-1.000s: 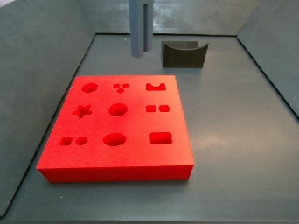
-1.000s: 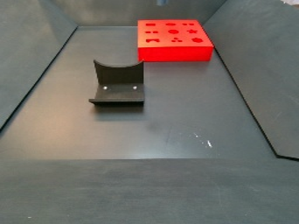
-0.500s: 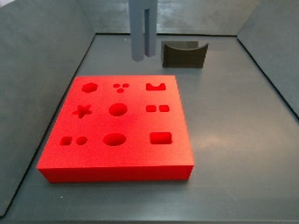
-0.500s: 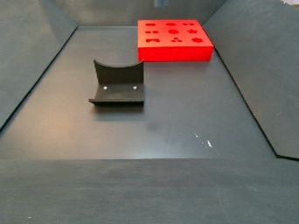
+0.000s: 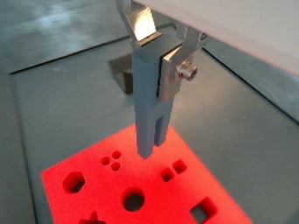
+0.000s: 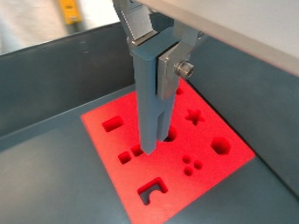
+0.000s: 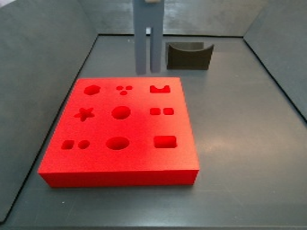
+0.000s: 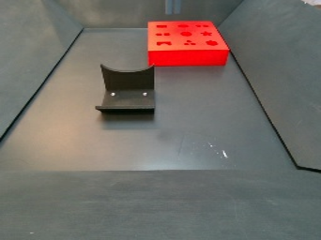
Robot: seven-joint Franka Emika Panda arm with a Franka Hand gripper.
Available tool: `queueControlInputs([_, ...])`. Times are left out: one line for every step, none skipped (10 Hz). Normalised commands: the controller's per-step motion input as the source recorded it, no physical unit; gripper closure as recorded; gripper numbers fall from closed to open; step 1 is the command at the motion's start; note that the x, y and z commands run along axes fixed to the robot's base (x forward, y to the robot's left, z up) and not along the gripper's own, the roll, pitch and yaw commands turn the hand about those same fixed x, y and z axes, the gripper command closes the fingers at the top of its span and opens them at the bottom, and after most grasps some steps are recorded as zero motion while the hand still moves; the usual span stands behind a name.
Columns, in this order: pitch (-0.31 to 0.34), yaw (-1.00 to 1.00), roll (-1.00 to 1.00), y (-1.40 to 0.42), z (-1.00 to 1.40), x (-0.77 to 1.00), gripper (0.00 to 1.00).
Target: Insert the double-square object.
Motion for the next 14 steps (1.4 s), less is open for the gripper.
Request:
queueControlInputs([0.000, -0.95, -0.01, -0.09, -0.41, 0.00, 1.00])
queueControlInputs([0.000, -0.93, -0.01, -0.09, -0.42, 0.03, 1.00])
queueControlInputs([0.113, -0.72, 0.00, -0.19, -0.56, 0.19, 1.00])
queueControlInputs([0.201, -0.27, 0.17, -0.32, -0.21, 0.39, 1.00])
queueControlInputs([0.173, 0.00, 0.13, -0.03, -0.15, 0.10, 1.00])
queueControlInputs([0.156, 0.00, 0.08, -0.29, -0.44, 0.61, 1.00])
queueControlInputs([0.194, 0.00, 0.14, -0.31, -0.42, 0.61, 1.00])
queueControlInputs([0.111, 0.00, 0.06, -0.23, -0.27, 0.27, 1.00])
queueControlInputs([0.061, 0.00, 0.03, -0.15, -0.23, 0.24, 1.00])
queueControlInputs([0.066, 0.00, 0.01, -0.03, -0.28, 0.25, 1.00])
queueControlInputs([0.121, -0.06, 0.04, 0.00, -0.27, 0.28, 1.00])
queueControlInputs([0.130, 0.00, 0.10, 0.00, -0.28, 0.00, 1.00])
queueControlInputs([0.101, 0.05, 0.10, 0.06, -0.30, 0.00, 1.00])
queueControlInputs([0.067, 0.13, 0.11, 0.13, -0.28, -0.06, 1.00])
